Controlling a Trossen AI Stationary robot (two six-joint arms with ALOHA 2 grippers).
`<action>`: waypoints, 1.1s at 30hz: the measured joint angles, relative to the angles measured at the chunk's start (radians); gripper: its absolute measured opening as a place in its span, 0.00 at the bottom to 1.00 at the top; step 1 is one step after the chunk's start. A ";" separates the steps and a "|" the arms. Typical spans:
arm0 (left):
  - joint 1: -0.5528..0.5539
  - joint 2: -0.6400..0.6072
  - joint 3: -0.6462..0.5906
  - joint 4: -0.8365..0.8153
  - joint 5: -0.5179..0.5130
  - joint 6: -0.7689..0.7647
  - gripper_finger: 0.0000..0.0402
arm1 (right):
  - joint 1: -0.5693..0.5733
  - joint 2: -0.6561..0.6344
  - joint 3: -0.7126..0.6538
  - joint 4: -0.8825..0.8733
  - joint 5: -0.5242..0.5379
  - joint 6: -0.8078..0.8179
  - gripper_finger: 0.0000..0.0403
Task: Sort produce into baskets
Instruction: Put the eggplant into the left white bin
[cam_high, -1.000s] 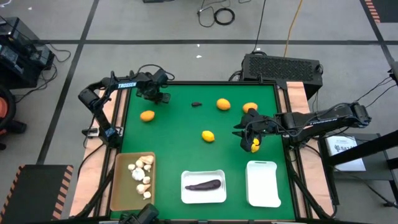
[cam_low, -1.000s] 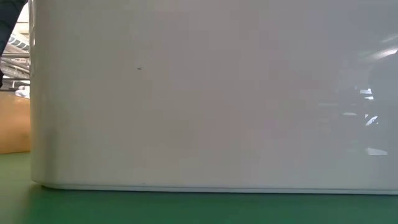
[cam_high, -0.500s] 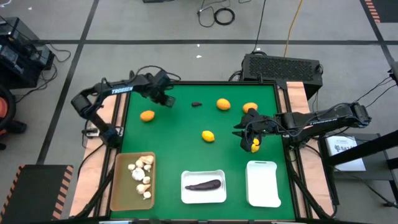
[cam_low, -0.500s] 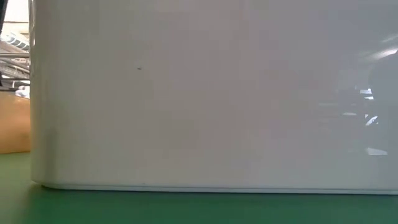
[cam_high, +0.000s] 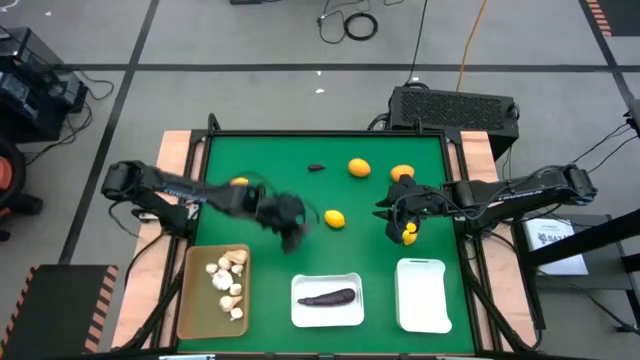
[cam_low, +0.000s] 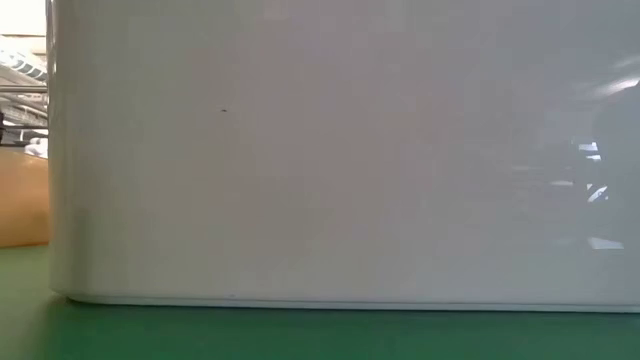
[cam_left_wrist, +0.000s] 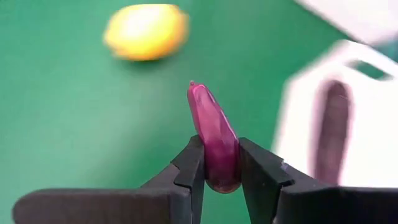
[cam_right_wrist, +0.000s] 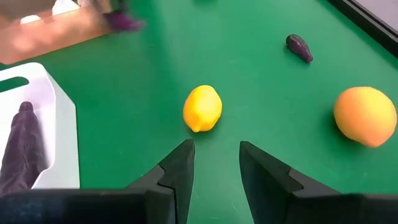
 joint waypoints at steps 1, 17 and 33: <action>-0.052 0.005 0.000 0.036 -0.019 -0.001 0.22 | 0.000 0.000 0.000 0.000 0.000 0.005 0.29; -0.471 0.203 0.000 0.563 -0.336 0.135 0.22 | 0.000 0.000 0.000 -0.005 0.008 0.080 0.29; -0.471 0.237 0.009 0.537 -0.331 0.284 0.50 | 0.000 -0.003 0.000 -0.065 -0.001 0.119 0.29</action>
